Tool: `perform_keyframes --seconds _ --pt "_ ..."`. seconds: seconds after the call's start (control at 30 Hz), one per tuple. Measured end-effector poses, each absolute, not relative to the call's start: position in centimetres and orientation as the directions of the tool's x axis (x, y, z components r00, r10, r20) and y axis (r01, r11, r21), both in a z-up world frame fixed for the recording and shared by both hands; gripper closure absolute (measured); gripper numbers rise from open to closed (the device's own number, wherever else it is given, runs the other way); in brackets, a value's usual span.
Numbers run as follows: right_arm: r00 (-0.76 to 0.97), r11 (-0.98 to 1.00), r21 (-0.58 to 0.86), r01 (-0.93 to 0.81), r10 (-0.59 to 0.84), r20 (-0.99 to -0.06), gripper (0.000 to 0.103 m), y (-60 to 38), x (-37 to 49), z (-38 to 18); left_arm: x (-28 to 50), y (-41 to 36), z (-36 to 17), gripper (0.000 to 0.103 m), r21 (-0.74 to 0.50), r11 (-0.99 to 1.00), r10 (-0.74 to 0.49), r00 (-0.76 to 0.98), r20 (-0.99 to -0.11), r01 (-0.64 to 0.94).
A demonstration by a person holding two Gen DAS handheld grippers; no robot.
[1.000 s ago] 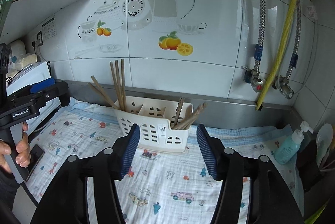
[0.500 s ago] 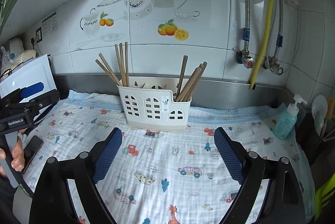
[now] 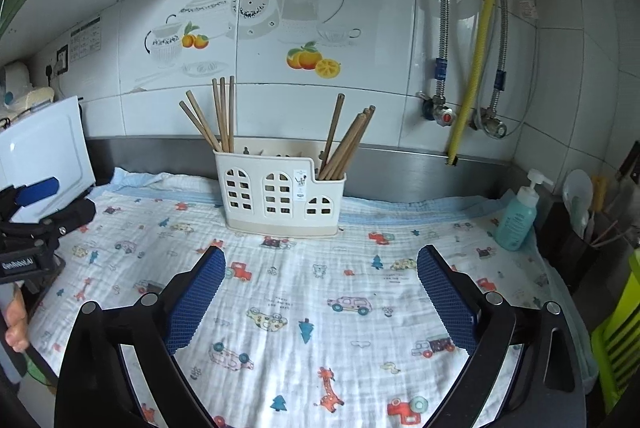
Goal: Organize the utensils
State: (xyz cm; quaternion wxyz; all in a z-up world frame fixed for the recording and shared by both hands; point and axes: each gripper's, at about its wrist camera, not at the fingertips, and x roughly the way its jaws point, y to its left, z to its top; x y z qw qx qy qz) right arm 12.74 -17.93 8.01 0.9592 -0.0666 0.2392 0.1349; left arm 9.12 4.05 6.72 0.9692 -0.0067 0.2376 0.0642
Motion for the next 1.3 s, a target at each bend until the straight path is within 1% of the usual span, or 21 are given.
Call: perform_keyframes --seconds 0.23,0.4,0.67,0.9,1.3 --pt "0.843 0.962 -0.053 -0.269 0.208 -0.497 0.009 -18.2 11.5 6.6 8.1 3.5 6.6 0.005 0.058 0.987 0.158 0.880 -0.447 -0.148" --pt "0.840 0.965 -0.028 -0.260 0.212 -0.499 0.009 -18.5 10.9 6.3 7.8 3.5 6.0 0.005 0.048 0.989 0.148 0.878 -0.455 -0.142" --pt "0.837 0.969 -0.029 -0.245 0.197 -0.511 0.009 -18.4 10.7 5.6 7.5 4.0 5.1 0.005 0.033 0.988 0.152 0.874 -0.462 -0.154" --pt "0.836 0.968 -0.028 -0.248 0.199 -0.512 0.009 -18.2 10.5 5.4 7.3 4.0 4.5 0.005 0.009 0.991 0.124 0.872 -0.473 -0.136" --pt "0.837 0.968 -0.019 -0.252 0.208 -0.507 0.008 -18.1 10.1 5.6 7.0 3.5 4.0 0.005 0.033 0.990 0.139 0.865 -0.482 -0.141"
